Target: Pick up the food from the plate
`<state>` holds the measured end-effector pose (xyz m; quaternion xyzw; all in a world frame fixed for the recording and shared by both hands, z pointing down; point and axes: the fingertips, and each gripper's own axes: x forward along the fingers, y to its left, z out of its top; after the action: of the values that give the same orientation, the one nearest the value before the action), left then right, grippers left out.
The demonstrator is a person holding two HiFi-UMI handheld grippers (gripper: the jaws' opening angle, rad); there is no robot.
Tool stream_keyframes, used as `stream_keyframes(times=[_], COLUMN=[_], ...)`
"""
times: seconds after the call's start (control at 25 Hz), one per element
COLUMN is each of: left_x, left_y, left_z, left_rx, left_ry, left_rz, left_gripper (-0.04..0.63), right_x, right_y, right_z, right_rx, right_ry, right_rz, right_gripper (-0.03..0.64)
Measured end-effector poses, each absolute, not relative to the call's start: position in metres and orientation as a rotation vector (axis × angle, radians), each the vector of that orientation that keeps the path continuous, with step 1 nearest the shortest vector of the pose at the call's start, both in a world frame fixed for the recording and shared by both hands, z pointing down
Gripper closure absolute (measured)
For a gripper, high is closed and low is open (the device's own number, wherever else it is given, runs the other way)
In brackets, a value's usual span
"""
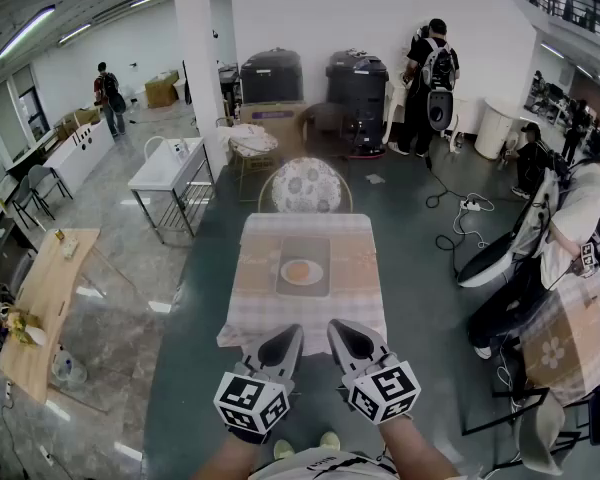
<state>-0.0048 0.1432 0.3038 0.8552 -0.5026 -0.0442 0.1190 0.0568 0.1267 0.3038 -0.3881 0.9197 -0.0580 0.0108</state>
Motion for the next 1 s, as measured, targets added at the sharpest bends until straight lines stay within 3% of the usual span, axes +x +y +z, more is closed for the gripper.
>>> stream_keyframes(times=[1.0], left_x=[0.016], left_y=[0.145], left_z=[0.313], left_rx=[2.477], left_ry=[-1.513], left_rz=[-0.078], left_gripper=[0.589], right_x=[0.080], right_y=[0.128], right_z=[0.305], right_rx=[-1.122], right_ry=[2.829], right_rz=[-0.242], right_gripper=[0.603])
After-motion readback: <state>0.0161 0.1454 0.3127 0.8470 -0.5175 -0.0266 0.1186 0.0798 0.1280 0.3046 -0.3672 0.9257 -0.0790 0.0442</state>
